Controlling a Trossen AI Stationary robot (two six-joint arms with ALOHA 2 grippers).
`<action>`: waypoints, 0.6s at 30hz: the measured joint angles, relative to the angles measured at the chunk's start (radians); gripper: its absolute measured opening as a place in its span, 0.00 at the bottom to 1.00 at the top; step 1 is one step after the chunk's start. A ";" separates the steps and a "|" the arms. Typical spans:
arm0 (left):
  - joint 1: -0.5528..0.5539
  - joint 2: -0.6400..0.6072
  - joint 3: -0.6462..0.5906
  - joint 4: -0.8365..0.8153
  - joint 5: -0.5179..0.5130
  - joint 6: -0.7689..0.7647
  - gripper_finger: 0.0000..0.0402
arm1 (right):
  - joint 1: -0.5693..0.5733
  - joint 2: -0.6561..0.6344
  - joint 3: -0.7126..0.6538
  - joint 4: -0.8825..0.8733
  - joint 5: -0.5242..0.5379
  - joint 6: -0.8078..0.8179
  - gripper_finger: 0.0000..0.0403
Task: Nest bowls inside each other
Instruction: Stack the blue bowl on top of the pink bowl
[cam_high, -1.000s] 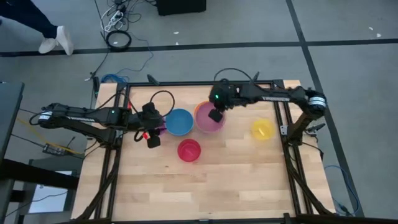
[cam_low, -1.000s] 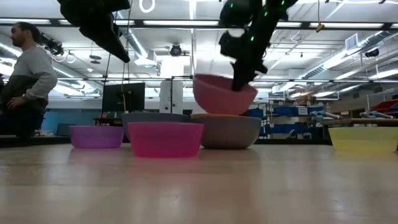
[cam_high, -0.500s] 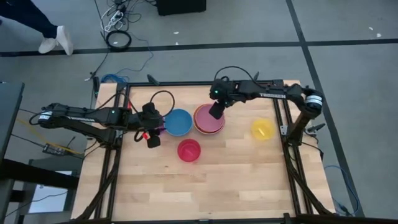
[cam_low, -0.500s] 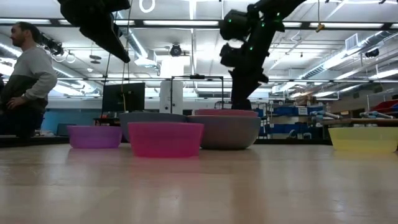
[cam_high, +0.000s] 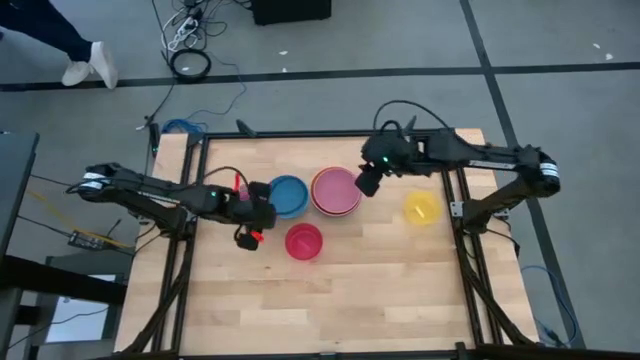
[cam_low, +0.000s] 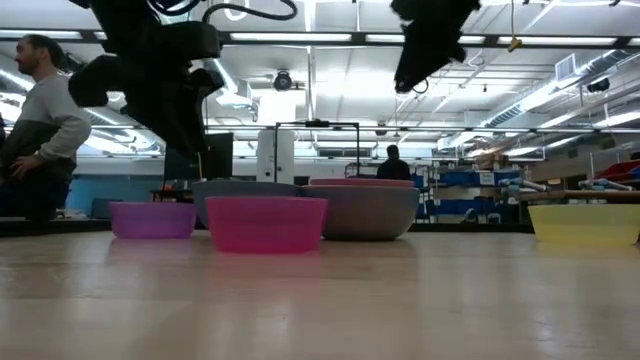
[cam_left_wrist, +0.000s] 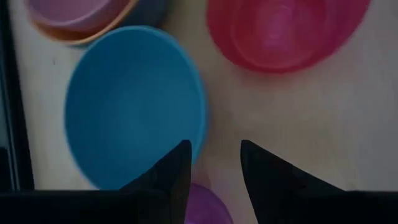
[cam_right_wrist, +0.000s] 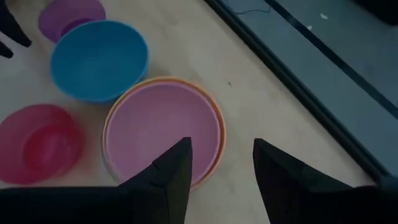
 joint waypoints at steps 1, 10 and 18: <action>-0.007 0.011 0.000 0.002 -0.002 0.010 0.37 | 0.017 -0.012 0.000 -0.020 0.012 0.019 0.39; -0.005 0.128 0.001 0.049 -0.059 0.058 0.37 | 0.145 -0.030 0.000 -0.131 0.068 0.162 0.39; 0.044 0.252 0.002 0.118 -0.067 0.059 0.36 | 0.193 -0.029 0.000 -0.131 0.069 0.183 0.39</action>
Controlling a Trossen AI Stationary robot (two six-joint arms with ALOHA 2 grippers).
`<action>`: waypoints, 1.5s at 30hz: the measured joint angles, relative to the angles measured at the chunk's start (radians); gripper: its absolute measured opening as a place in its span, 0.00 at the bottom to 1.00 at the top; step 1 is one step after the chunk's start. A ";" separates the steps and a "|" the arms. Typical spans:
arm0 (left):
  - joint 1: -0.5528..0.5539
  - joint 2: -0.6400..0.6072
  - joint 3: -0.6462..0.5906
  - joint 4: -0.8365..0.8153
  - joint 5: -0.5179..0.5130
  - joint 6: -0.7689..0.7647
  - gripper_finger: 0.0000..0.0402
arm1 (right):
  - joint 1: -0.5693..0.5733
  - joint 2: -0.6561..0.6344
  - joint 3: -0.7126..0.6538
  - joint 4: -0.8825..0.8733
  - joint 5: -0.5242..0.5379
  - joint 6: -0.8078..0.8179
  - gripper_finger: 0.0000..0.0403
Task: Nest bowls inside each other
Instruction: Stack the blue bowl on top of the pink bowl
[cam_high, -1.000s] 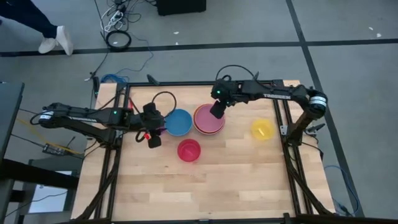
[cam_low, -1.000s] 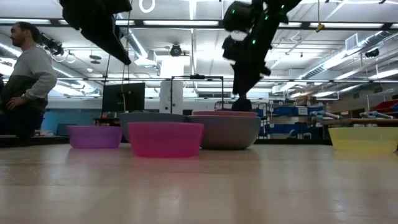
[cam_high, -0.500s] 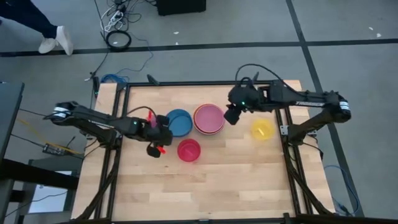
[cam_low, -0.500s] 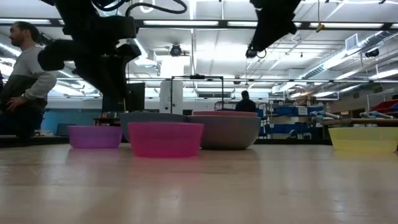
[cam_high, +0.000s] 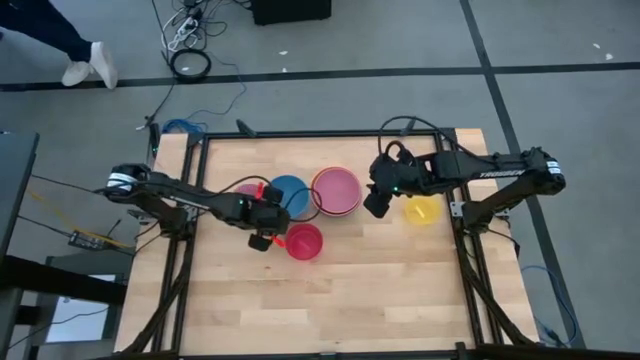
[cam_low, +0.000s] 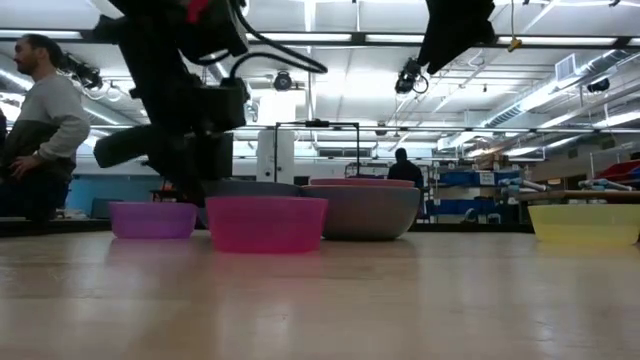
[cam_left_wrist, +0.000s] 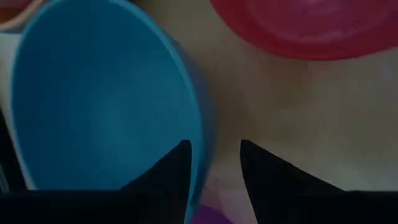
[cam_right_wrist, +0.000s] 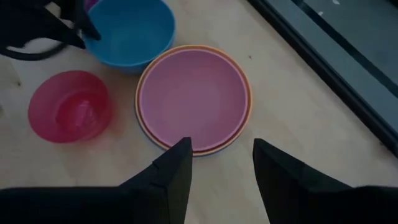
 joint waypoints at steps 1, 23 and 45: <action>0.006 0.010 0.000 0.012 0.000 0.001 0.35 | 0.000 0.000 0.000 0.000 0.000 0.000 0.39; 0.082 0.023 0.297 0.176 0.200 0.183 0.01 | -0.003 0.001 0.000 -0.134 0.070 0.063 0.38; 0.142 0.257 0.620 0.023 0.258 0.071 0.28 | 0.040 0.000 0.000 -0.292 0.074 0.189 0.38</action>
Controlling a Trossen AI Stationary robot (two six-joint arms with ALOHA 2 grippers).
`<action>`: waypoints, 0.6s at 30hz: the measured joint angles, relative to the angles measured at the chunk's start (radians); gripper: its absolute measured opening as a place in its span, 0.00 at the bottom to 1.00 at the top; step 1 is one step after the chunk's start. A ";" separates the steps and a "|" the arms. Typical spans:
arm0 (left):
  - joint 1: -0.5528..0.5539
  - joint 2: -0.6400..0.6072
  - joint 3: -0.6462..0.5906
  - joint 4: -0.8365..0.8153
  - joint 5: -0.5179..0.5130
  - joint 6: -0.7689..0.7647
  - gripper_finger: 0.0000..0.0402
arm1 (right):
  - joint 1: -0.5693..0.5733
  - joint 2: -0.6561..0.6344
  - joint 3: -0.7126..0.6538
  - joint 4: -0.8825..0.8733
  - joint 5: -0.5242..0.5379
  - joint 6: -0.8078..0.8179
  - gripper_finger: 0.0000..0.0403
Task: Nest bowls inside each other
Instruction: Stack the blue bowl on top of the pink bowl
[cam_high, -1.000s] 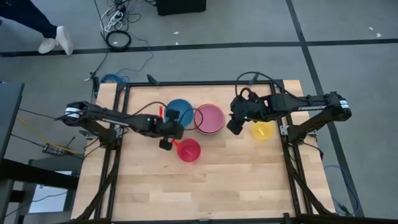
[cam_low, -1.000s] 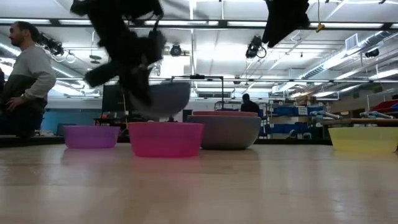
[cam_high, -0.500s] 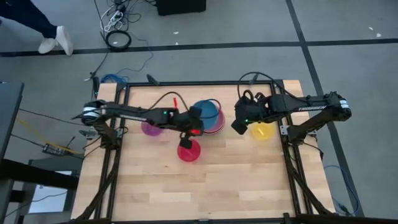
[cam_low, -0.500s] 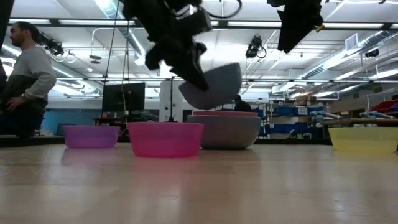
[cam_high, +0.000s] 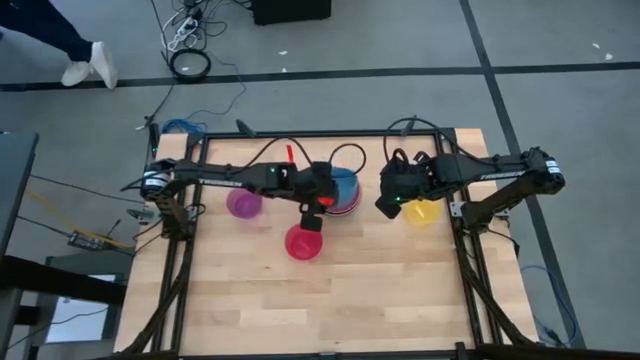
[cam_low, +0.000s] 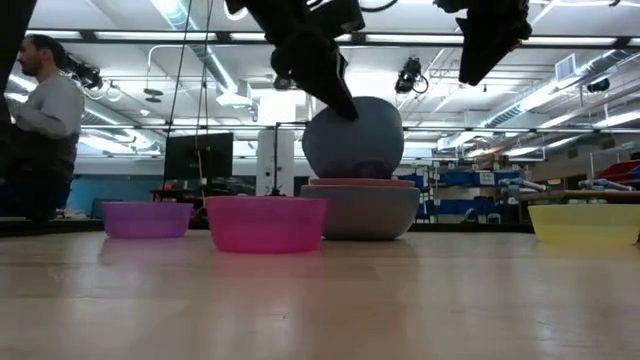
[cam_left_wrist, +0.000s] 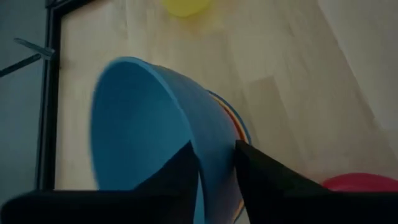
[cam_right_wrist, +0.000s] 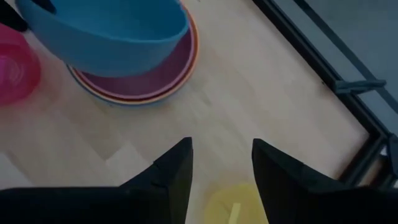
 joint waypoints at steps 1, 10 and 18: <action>0.000 0.000 0.006 -0.009 0.000 -0.005 0.29 | 0.000 0.000 0.000 -0.009 0.000 0.006 0.37; 0.000 0.008 0.009 -0.049 0.030 -0.031 0.31 | 0.000 0.000 0.000 -0.023 0.000 0.020 0.37; -0.001 -0.001 0.008 -0.067 0.080 -0.070 0.32 | 0.000 0.000 0.000 -0.061 0.005 0.043 0.37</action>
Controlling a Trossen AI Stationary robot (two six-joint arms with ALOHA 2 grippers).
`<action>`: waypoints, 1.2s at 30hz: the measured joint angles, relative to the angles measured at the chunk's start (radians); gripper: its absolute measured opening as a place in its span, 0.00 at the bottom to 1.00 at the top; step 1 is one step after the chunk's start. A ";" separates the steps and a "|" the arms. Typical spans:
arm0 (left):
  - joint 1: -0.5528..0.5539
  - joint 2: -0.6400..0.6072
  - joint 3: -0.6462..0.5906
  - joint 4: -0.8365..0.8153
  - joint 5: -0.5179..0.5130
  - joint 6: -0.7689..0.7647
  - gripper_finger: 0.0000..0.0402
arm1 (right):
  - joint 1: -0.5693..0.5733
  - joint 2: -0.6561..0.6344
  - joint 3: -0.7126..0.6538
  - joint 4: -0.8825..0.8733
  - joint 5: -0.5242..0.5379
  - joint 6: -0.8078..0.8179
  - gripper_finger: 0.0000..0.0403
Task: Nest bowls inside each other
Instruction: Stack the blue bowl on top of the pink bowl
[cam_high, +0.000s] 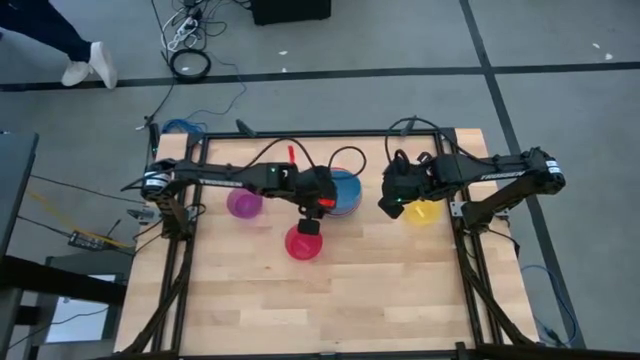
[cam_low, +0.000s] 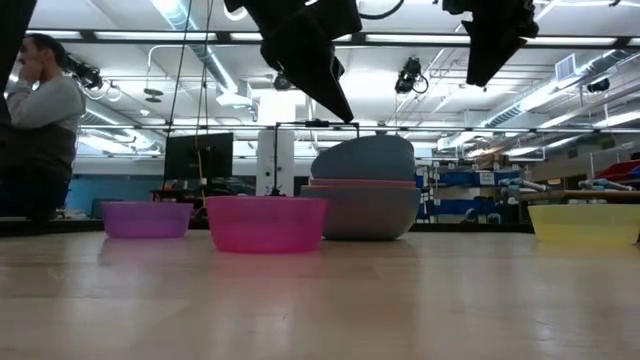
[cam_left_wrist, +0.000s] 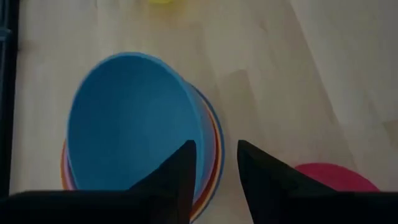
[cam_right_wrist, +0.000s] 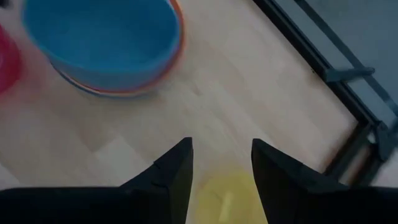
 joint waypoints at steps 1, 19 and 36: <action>0.000 -0.010 0.000 -0.016 0.000 -0.004 0.32 | 0.000 0.000 0.000 -0.026 0.000 0.020 0.37; -0.004 -0.022 -0.054 0.184 0.104 -0.105 0.32 | 0.005 -0.018 -0.094 -0.155 -0.032 0.202 0.37; 0.053 0.105 -0.064 0.186 0.175 -0.168 0.32 | 0.006 -0.018 -0.094 -0.154 -0.032 0.202 0.37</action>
